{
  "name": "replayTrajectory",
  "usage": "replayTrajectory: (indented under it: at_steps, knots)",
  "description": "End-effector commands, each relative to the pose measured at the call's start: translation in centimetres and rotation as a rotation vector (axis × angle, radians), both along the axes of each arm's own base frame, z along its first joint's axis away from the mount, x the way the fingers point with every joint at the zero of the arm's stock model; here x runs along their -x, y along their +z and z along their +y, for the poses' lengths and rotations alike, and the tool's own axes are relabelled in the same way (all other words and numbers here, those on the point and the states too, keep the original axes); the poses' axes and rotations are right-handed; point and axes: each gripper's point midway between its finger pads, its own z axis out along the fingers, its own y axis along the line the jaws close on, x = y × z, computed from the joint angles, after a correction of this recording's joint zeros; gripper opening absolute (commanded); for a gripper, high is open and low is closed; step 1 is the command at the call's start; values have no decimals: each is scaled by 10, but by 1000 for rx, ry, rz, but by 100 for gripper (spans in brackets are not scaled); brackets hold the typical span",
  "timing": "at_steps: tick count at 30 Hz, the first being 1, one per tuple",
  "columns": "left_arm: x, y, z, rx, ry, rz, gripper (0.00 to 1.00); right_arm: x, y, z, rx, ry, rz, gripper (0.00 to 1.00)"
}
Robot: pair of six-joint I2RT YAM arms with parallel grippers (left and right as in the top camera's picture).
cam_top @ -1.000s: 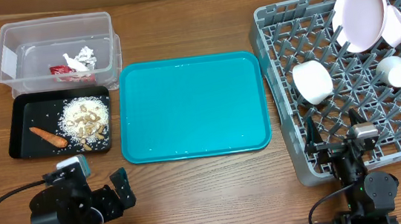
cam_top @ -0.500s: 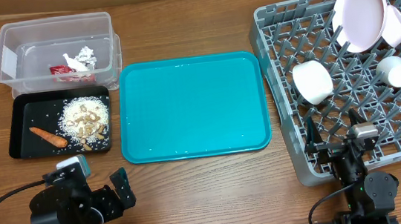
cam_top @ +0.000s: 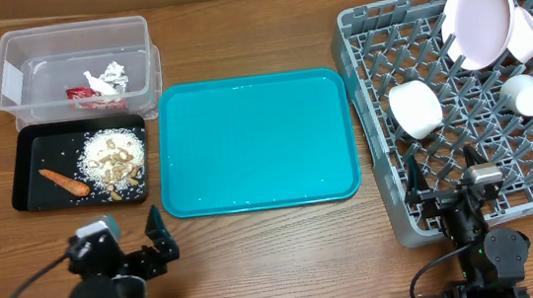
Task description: Sort waste into correct bins and load items into the dishwasher
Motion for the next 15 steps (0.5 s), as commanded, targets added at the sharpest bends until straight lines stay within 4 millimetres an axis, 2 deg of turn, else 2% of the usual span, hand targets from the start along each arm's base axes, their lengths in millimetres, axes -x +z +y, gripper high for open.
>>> replayTrajectory:
  at_steps: [1,5,11,13,15]
  knots:
    - [-9,-20,-6,-22,-42,-78,100,0,-2,2,18,11,-6,100]
    - [-28,-22,-12,-60,-94,-185,100,0,-2,2,18,11,-6,100]
    - [-45,-3,-11,-228,-115,-405,100,0,-2,2,18,11,-6,100]
    - [-47,-10,-11,-245,-118,-411,100,0,-2,2,18,11,-7,100]
    - [-47,-27,-9,-244,-115,-340,100,0,-2,2,18,11,-6,100]
